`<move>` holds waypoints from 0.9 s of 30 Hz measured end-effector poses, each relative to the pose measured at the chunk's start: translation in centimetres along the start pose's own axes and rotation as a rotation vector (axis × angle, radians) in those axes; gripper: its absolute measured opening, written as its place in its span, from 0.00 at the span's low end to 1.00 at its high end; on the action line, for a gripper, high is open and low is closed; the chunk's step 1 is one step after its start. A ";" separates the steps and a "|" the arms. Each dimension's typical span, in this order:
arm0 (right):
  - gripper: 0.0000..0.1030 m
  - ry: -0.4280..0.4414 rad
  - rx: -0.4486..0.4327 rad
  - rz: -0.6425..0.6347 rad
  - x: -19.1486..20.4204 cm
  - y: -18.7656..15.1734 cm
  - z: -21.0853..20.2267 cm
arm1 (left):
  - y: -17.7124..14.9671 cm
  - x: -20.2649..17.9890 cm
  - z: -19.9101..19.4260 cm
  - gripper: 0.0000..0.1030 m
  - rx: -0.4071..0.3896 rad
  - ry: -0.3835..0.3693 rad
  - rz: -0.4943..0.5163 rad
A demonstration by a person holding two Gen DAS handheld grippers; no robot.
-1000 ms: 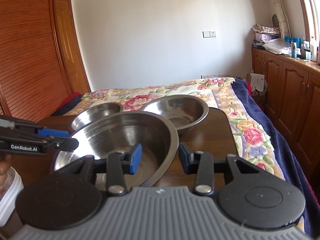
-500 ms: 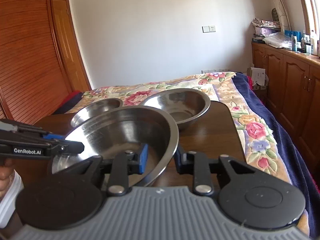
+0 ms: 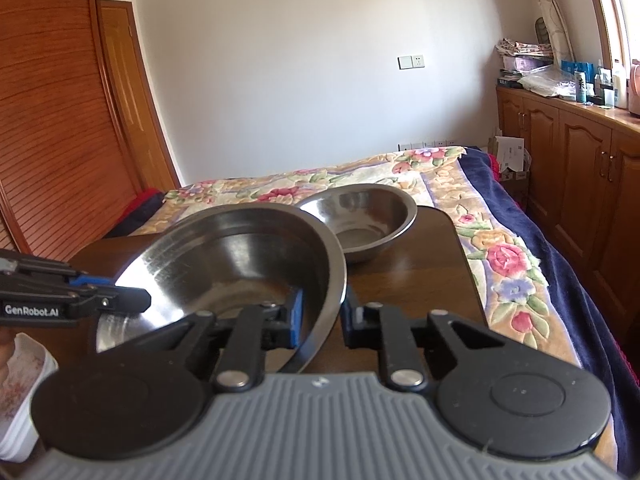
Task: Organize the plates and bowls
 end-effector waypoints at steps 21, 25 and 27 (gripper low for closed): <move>0.21 0.001 0.006 -0.024 2.6 -1.6 -3.1 | -2.9 -0.4 -4.2 0.22 -0.025 0.007 0.010; 0.21 0.000 0.006 -0.034 3.0 -1.8 -3.7 | -3.4 -0.6 -4.9 0.22 -0.029 0.006 0.008; 0.21 0.000 0.006 -0.037 3.2 -1.9 -4.0 | -3.6 -0.6 -5.3 0.22 -0.032 0.004 0.010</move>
Point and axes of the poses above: each gripper's, at about its wrist camera, not at the fingertips, and z roughly the way its jaws point, x to its left, y to its top, the point moved 4 cm from there along z, roughly the way its jaws point, and after that the axes turned 15 degrees about -y, right-handed, at the moved point
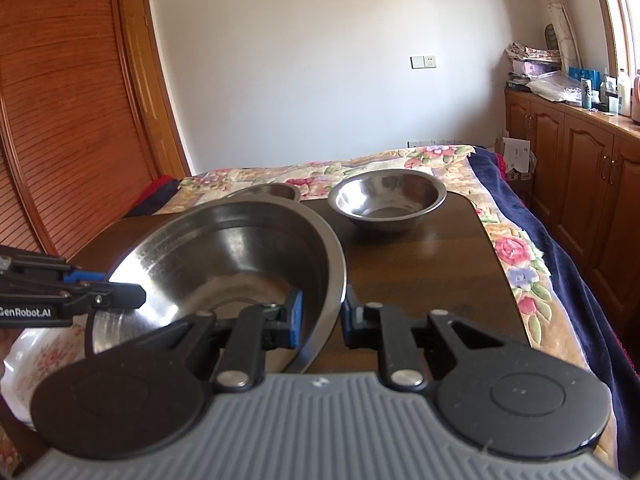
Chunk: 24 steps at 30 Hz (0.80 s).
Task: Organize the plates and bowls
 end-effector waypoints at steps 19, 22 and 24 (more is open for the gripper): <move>0.21 -0.016 0.030 -0.034 1.3 -2.2 -2.2 | -3.4 -0.4 -2.0 0.23 0.014 -0.035 -0.014; 0.21 -0.016 0.034 -0.040 1.4 -2.3 -2.4 | -3.9 -0.5 -2.1 0.24 0.019 -0.038 -0.020; 0.21 -0.015 0.036 -0.041 1.5 -2.4 -2.6 | -4.1 -0.6 -2.1 0.24 0.024 -0.040 -0.020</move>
Point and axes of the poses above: each gripper's, at about its wrist camera, not at the fingertips, and z roughly the way its jaws point, x to its left, y to its top, the point moved 4 cm from there along z, roughly the way its jaws point, and after that the axes turned 15 degrees about -y, right-handed, at the moved point
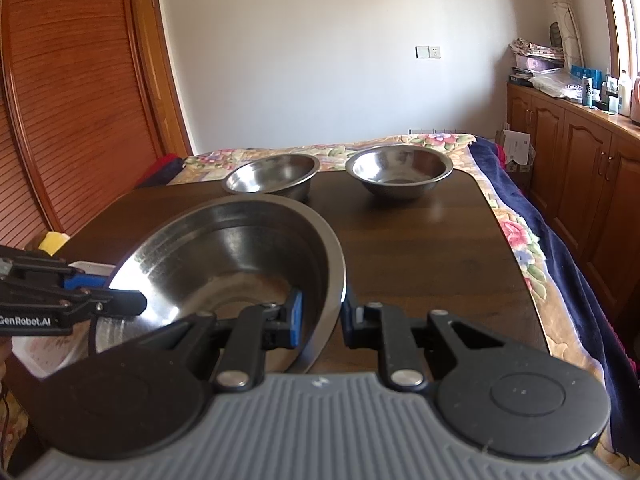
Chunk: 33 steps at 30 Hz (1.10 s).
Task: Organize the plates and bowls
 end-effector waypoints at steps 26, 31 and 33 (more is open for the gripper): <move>0.22 0.014 0.029 -0.007 -0.1 -1.8 -1.1 | -1.5 -0.6 -0.5 0.26 0.013 -0.035 -0.024; 0.22 0.020 0.029 -0.008 -0.2 -1.9 -1.1 | -1.7 -0.5 -0.5 0.27 0.014 -0.034 -0.026; 0.23 0.026 0.029 -0.004 -0.3 -1.9 -1.1 | -1.7 -0.5 -0.5 0.27 0.013 -0.034 -0.026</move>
Point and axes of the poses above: each gripper's, at about its wrist camera, not at the fingertips, and z roughly the way its jaws point, x to its left, y to its top, the point moved 4 cm from there along z, roughly the way its jaws point, and after that the axes turned 15 degrees about -y, right-handed, at the moved point
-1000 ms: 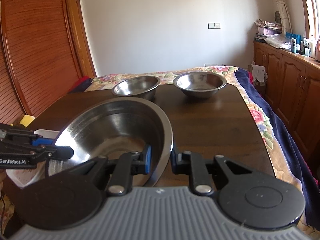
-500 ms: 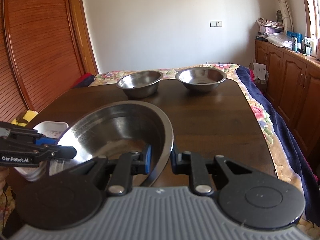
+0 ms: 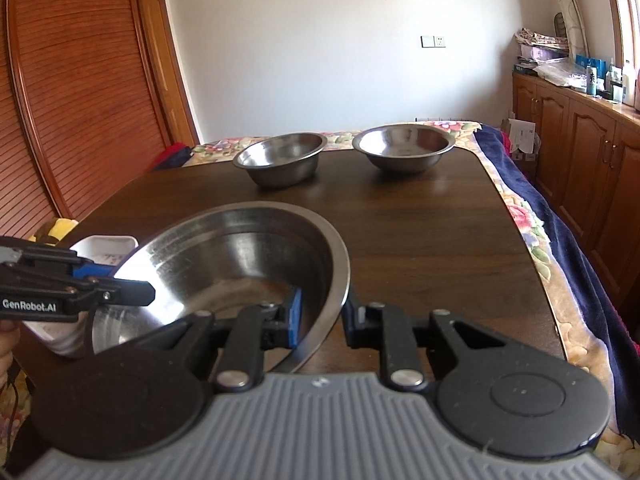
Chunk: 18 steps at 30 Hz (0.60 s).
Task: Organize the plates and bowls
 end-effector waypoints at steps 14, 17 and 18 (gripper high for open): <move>0.31 -0.013 -0.097 -0.017 -2.0 4.2 -0.8 | 2.1 2.1 -1.4 0.33 -0.061 0.050 -0.014; 0.31 -0.020 -0.143 -0.050 -2.0 6.6 -0.6 | 3.3 3.0 -1.6 0.33 -0.079 0.078 -0.010; 0.31 -0.019 -0.157 -0.063 -1.9 7.3 -0.4 | 3.8 3.3 -1.7 0.33 -0.086 0.089 -0.011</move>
Point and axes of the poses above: each gripper's, at about its wrist camera, not at the fingertips, and z roughly the way its jaws point, x to its left, y to its top, the point moved 4 cm from there along z, roughly the way its jaws point, and after that the axes turned 15 degrees about -y, right-handed, at the moved point
